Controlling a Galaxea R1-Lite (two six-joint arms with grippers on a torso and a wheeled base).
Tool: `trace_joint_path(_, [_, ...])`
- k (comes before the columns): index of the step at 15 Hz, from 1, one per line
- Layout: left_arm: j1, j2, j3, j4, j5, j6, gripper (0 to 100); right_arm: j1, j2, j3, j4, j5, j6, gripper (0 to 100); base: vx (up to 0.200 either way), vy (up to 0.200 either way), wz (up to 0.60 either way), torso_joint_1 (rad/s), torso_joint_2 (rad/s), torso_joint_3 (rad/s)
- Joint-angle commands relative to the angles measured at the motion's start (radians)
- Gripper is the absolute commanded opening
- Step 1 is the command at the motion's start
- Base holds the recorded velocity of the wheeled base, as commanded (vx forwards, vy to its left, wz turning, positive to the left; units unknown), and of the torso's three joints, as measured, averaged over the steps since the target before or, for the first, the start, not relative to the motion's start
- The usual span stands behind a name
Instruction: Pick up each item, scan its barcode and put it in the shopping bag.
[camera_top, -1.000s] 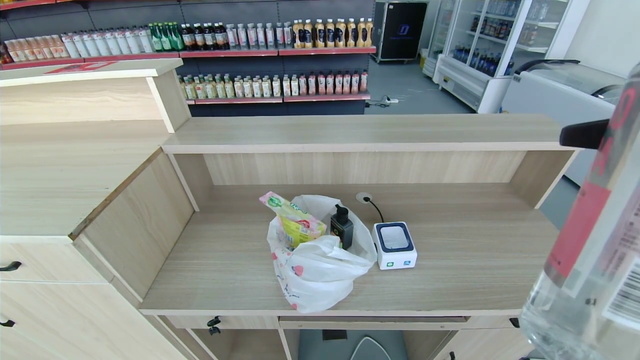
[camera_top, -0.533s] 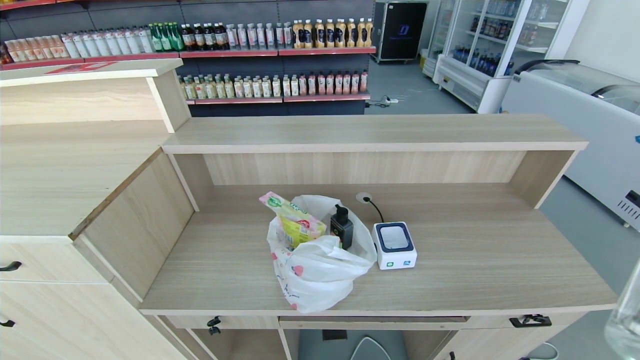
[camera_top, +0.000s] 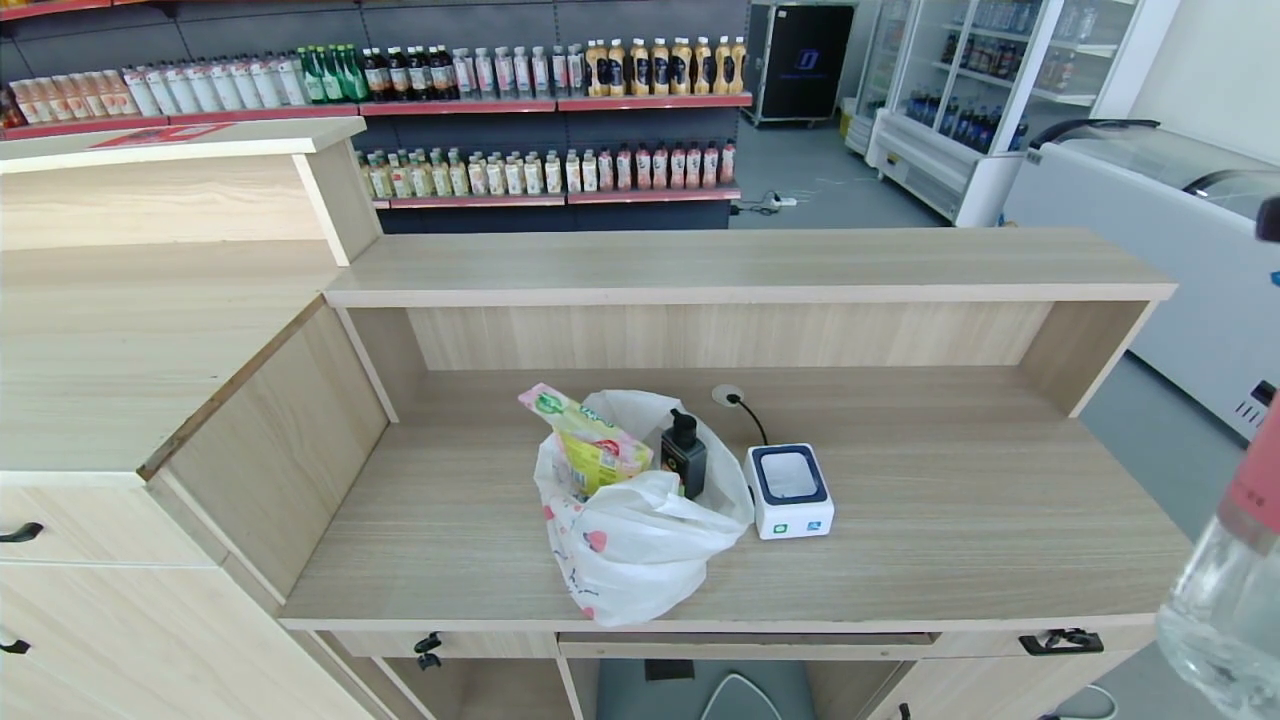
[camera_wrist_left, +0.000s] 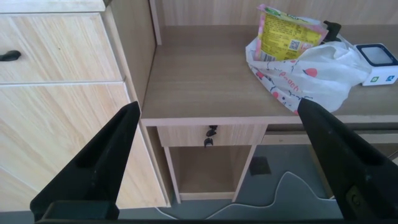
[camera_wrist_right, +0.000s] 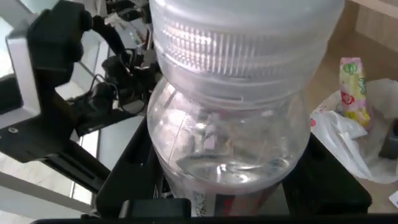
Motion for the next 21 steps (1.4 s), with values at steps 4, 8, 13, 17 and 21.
trace_joint_path(4, [0.000, 0.001, 0.000, 0.000, 0.000, 0.000, 100, -0.166, -0.027, 0.003, 0.269, 0.155, -0.208, 0, 0.000, 0.000, 0.00, 0.000, 0.00, 0.000])
trace_joint_path(8, [0.000, 0.001, 0.000, 0.000, 0.000, 0.000, 100, -0.196, 0.032, -0.027, 0.277, 0.367, -0.159, 0, 0.000, 0.000, 0.00, 0.000, 0.00, 0.000])
trace_joint_path(13, [0.000, 0.001, 0.000, 0.000, 0.000, -0.001, 100, -0.299, 0.147, -0.139, 0.272, 0.439, -0.042, 0, 0.000, 0.000, 0.00, 0.000, 0.00, 0.000])
trace_joint_path(17, [0.000, 0.001, 0.000, 0.000, 0.000, 0.000, 100, -0.301, 0.197, -0.201, 0.268, 0.520, 0.021, 0, 0.000, 0.000, 0.00, 0.000, 0.00, 0.000])
trace_joint_path(21, [0.000, 0.001, 0.000, 0.000, 0.000, 0.000, 100, -0.299, 0.189, -0.198, 0.271, 0.536, 0.037, 0, 0.000, 0.000, 0.00, 0.000, 0.00, 0.000])
